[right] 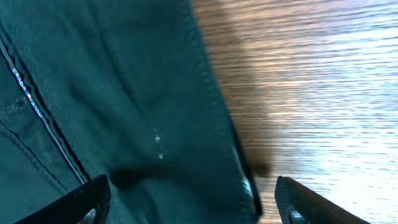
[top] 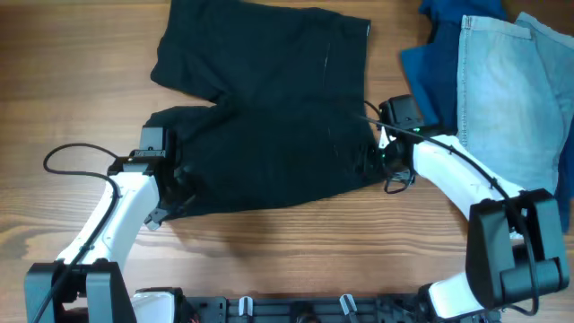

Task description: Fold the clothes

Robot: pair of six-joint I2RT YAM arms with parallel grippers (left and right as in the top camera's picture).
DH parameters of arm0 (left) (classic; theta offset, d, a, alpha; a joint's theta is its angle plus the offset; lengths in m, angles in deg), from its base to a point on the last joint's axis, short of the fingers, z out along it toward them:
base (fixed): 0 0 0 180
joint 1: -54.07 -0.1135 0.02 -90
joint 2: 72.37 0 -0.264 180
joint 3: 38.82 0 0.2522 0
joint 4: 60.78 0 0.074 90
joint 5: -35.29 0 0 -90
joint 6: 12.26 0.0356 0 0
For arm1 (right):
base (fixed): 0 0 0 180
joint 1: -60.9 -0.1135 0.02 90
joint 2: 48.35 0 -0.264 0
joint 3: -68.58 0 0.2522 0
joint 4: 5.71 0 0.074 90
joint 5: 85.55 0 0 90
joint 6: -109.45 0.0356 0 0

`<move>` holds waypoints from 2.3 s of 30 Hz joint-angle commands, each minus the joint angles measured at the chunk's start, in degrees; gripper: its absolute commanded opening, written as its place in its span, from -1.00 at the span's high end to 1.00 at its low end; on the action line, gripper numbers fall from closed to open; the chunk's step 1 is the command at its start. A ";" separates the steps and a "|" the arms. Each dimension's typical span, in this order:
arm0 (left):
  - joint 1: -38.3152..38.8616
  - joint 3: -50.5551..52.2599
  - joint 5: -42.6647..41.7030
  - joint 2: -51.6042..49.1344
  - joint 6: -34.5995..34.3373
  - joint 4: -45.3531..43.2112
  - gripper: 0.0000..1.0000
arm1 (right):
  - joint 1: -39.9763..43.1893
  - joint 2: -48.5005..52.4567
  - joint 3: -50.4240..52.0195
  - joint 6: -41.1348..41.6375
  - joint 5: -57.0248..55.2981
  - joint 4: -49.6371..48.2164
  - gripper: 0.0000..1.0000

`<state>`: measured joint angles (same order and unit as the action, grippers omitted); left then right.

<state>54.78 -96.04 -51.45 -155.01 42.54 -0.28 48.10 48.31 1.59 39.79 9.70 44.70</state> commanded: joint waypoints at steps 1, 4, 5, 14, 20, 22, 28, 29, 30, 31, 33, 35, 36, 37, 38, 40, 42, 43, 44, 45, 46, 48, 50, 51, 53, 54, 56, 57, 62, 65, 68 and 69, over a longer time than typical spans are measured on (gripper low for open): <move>0.15 0.28 1.53 -0.33 3.34 -1.73 -0.93 | -3.06 1.07 0.33 0.68 -0.85 -1.11 -0.70; 0.15 0.31 1.55 -0.76 3.52 -2.10 -0.81 | -3.74 1.51 0.35 0.81 -1.95 -1.33 -0.68; 0.15 0.35 1.55 -1.09 3.52 -2.27 -0.73 | -3.76 1.51 0.37 0.83 -2.51 -1.53 -0.64; 0.31 0.42 1.57 -9.53 3.52 -2.58 -0.24 | -3.80 1.53 1.25 0.83 -4.87 -1.68 -0.50; 0.31 0.42 1.57 -12.22 3.52 -4.02 0.92 | -3.80 1.53 1.25 0.92 -4.87 -1.75 -0.11; 0.31 0.37 1.55 -12.15 3.50 -3.89 0.92 | -3.80 1.49 1.18 0.92 -4.87 -1.97 0.61; 0.31 -3.15 1.53 -4.96 3.50 3.08 0.92 | -3.74 -2.60 0.66 2.36 -4.81 1.66 0.91; 0.31 -3.37 1.53 -3.37 3.50 3.80 0.92 | -3.74 -3.93 0.61 2.34 -4.81 2.40 0.91; 0.31 -3.45 1.55 -0.83 3.52 4.83 0.92 | -3.74 -7.19 0.57 2.34 -4.81 3.98 0.91; 0.31 -3.45 1.55 1.33 3.52 5.73 0.92 | -3.67 -9.79 0.57 2.32 -4.83 5.44 0.92; 0.31 -3.67 1.53 6.91 3.52 8.76 0.92 | -2.93 -16.13 0.15 2.32 -4.85 10.05 0.91; 0.31 -6.08 1.53 14.16 3.52 14.25 0.92 | -1.31 -23.58 -0.42 2.38 -4.83 16.52 0.92; 0.31 -7.10 1.55 16.00 3.52 15.67 0.92 | -0.83 -25.90 -0.44 2.51 -4.83 18.51 0.91; 0.31 -9.07 1.53 18.93 3.52 17.77 0.92 | -0.46 -29.11 -0.46 3.34 -4.83 21.27 0.91; 0.35 -11.56 1.51 22.27 4.48 20.02 0.92 | -0.46 -32.70 -0.46 4.22 -4.76 24.26 0.91; 1.27 -15.63 1.57 26.80 5.03 23.04 0.92 | -0.46 -37.51 -0.46 5.55 -4.28 27.41 0.92; 3.02 -18.27 1.55 30.12 4.98 24.30 0.92 | -0.46 -42.73 -0.46 6.99 -2.03 30.53 0.91; 5.09 -19.21 1.53 32.17 4.96 24.74 0.92 | -0.48 -45.24 -0.52 6.84 0.39 30.58 0.91; 6.97 -19.26 1.55 33.42 4.74 24.74 0.92 | -0.48 -46.71 -0.52 7.15 1.55 30.58 0.91; 8.57 -19.23 1.60 33.97 4.74 24.68 0.92 | -0.48 -47.60 -0.52 7.76 1.29 30.47 0.91; 10.29 -19.23 2.47 33.90 4.74 24.28 0.92 | -0.48 -47.69 -0.52 8.35 0.17 29.83 0.91; 11.96 -19.23 7.08 31.21 4.79 22.12 0.92 | -0.48 -45.16 -0.52 8.33 -1.57 25.88 0.91; 11.93 -19.23 11.06 26.73 5.29 18.58 0.92 | -0.46 -40.35 -0.52 8.37 -4.83 21.55 0.91; 11.93 -19.23 14.38 22.47 6.91 15.02 0.92 | -0.46 -36.30 -0.52 9.22 -7.98 18.80 0.91; 11.91 -19.23 17.35 17.40 9.46 9.31 0.92 | -0.46 -30.97 -0.52 9.68 -10.78 14.60 0.92; 11.87 -19.23 18.62 13.73 11.50 3.69 0.92 | -0.46 -28.33 -0.52 9.55 -10.88 11.65 0.92; 11.87 -19.23 18.88 7.10 14.51 -9.75 0.92 | -0.46 -23.26 -0.52 8.04 -12.02 3.43 0.91; 11.87 -19.23 18.88 5.25 15.61 -13.40 0.92 | -0.46 -22.16 -0.55 7.69 -13.16 0.92 0.91; 11.76 -19.23 18.67 -2.56 20.09 -31.58 0.92 | 2.54 -20.24 -0.55 3.56 -17.75 -12.33 0.92; 11.76 -19.23 18.64 -6.38 21.59 -39.19 0.92 | 5.38 -18.14 -0.55 1.53 -17.64 -20.11 0.92; 11.76 -19.23 16.63 -10.38 24.79 -47.08 0.92 | 5.55 -12.76 -0.55 -0.83 -17.29 -26.12 0.91; 11.76 -19.23 16.46 -11.67 24.76 -49.64 0.92 | 5.55 -10.78 -0.55 -0.83 -17.29 -27.85 0.91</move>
<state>66.56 -114.58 -34.66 -164.08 64.16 -45.94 53.61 33.71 1.70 41.01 -6.47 19.30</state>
